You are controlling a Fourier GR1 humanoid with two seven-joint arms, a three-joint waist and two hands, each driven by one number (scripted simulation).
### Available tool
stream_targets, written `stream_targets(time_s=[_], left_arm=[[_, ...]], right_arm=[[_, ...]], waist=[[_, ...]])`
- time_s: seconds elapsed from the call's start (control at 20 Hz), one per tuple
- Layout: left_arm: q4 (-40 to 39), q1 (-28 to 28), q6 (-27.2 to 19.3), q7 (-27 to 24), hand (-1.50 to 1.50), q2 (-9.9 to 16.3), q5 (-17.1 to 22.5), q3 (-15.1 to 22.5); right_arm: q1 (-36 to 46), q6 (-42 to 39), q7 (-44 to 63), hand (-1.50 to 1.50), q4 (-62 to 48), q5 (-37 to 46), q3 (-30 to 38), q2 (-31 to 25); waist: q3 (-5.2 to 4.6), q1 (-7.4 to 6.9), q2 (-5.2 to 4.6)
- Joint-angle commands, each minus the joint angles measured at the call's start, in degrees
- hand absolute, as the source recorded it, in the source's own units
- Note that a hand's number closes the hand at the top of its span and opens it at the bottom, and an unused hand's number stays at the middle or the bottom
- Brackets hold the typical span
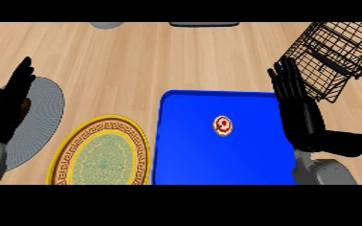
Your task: Pick the cupcake from the tray and place it in the tiered basket
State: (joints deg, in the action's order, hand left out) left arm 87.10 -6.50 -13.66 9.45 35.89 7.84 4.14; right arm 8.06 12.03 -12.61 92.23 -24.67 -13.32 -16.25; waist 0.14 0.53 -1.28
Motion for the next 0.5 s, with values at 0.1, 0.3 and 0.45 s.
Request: stream_targets(time_s=[0.1, 0.3, 0.45], left_arm=[[-3.2, 2.0, 3.1, -0.5, 0.0, -2.4, 3.5, -0.2], [-4.4, 4.3, 1.9, 1.6, 0.0, -4.8, 4.7, 0.4], [-6.1, 9.4, 6.3, -1.8, 0.0, -7.6, 7.9, 1.4]], right_arm=[[-1.2, -17.6, 1.3, 1.5, -10.7, -13.2, -1.7, 3.0], [-6.7, -6.4, -4.6, 1.5, -11.2, -24.1, 10.4, 13.3], [-5.1, -35.4, -11.6, -1.5, -21.3, -16.4, -1.7, 8.1]], waist=[[0.12, -2.89, 0.0], [2.01, 4.6, -1.66], [0.0, -2.17, 0.81]])
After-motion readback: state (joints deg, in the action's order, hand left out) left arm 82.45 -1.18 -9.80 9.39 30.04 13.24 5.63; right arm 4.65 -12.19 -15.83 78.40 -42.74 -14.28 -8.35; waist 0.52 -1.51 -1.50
